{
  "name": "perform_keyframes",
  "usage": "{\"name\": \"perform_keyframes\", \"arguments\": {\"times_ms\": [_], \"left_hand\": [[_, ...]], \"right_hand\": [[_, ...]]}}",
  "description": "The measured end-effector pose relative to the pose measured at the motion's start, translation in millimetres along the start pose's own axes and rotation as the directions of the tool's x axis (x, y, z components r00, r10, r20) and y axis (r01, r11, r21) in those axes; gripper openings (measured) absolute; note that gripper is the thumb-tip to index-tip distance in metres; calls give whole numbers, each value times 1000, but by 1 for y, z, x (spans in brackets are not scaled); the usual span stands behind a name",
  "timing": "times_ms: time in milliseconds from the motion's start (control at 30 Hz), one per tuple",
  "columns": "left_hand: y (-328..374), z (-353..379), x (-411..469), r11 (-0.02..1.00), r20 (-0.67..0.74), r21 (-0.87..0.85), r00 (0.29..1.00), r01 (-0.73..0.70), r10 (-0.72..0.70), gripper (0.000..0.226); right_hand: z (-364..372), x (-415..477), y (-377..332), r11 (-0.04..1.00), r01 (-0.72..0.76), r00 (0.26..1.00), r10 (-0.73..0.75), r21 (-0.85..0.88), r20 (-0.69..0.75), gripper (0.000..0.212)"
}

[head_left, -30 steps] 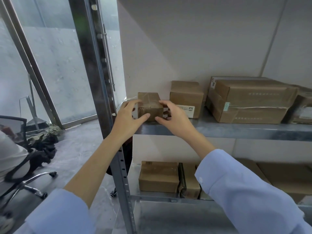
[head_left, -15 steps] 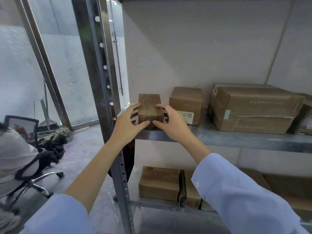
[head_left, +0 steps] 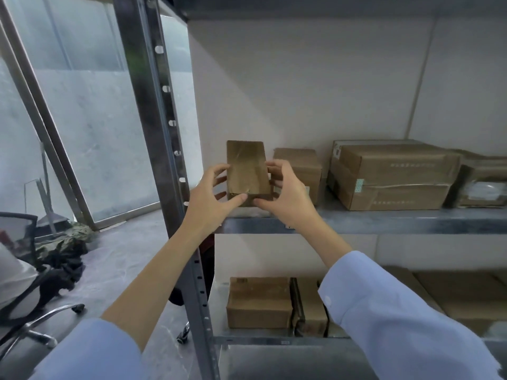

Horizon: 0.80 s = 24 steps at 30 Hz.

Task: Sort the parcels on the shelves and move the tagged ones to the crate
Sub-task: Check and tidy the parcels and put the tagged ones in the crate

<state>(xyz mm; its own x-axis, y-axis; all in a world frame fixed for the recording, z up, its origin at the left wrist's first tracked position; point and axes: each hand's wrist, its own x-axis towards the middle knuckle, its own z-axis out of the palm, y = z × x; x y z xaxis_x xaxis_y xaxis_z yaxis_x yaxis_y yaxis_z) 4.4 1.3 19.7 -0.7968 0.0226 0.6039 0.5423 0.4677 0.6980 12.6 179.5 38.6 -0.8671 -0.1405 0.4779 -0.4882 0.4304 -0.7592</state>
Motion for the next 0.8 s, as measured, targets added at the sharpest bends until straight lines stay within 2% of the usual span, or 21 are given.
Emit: {"name": "perform_keyframes", "arguments": {"times_ms": [167,300,567,800], "left_hand": [[-2,-1,-3,998,-2,5,998,-59,59,88],[-8,-2,-3,999,15,23,999,-33,32,98],[-9,6,-8,1000,30,-10,999,-21,21,103],[-7,1,-11,991,46,53,992,-122,119,104]], "right_hand": [[1,-10,-3,999,28,1000,-28,41,-6,95],[0,-17,-6,998,38,999,-39,40,11,100],[-9,-22,1,998,34,999,-33,-51,35,110],[-9,-24,3,999,38,997,-36,-33,63,112]]}}
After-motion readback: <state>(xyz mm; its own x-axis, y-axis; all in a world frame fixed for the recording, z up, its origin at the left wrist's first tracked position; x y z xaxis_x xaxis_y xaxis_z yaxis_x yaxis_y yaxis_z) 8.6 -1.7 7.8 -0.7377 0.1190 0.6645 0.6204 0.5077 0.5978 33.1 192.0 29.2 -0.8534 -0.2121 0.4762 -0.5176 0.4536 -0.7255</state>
